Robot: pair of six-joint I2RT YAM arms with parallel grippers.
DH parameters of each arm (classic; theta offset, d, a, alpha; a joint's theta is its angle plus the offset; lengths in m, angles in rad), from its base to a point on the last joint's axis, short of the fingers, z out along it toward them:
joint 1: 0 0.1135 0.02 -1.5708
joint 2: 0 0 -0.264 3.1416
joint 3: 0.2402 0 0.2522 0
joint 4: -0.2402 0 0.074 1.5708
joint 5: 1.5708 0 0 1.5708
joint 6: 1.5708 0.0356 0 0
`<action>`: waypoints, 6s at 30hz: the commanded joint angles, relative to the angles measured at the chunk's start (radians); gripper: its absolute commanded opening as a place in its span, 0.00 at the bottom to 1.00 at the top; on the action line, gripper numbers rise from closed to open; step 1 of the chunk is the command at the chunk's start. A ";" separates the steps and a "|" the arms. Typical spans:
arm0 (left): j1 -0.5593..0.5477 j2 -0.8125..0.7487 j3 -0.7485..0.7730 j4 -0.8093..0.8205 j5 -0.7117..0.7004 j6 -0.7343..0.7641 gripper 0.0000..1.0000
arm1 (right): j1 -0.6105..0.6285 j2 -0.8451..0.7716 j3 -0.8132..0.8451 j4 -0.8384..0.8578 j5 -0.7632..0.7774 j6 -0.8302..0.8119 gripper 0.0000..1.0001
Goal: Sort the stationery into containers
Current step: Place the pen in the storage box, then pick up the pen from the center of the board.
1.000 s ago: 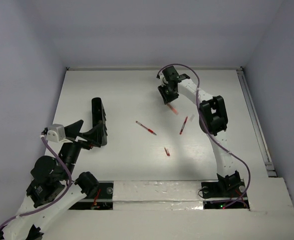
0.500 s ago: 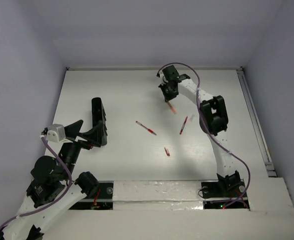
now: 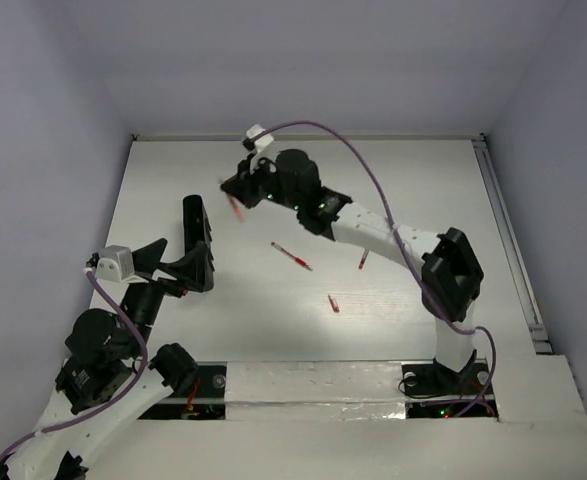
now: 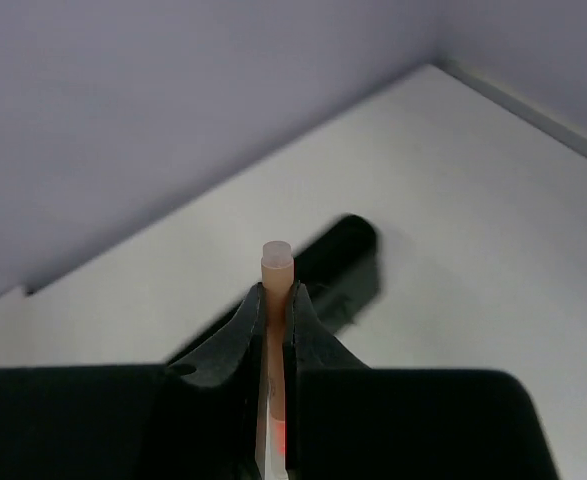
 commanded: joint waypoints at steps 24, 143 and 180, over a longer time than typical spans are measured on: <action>0.005 -0.036 -0.009 0.042 -0.005 0.003 0.99 | 0.185 0.350 0.167 0.417 -0.170 0.212 0.00; 0.071 0.412 0.063 0.084 0.548 -0.158 0.95 | -0.100 -0.452 -0.533 -0.476 -0.521 -0.291 0.00; 0.089 0.529 0.014 0.207 0.718 -0.293 0.38 | -0.100 -0.581 -0.560 -0.358 -0.741 -0.257 0.00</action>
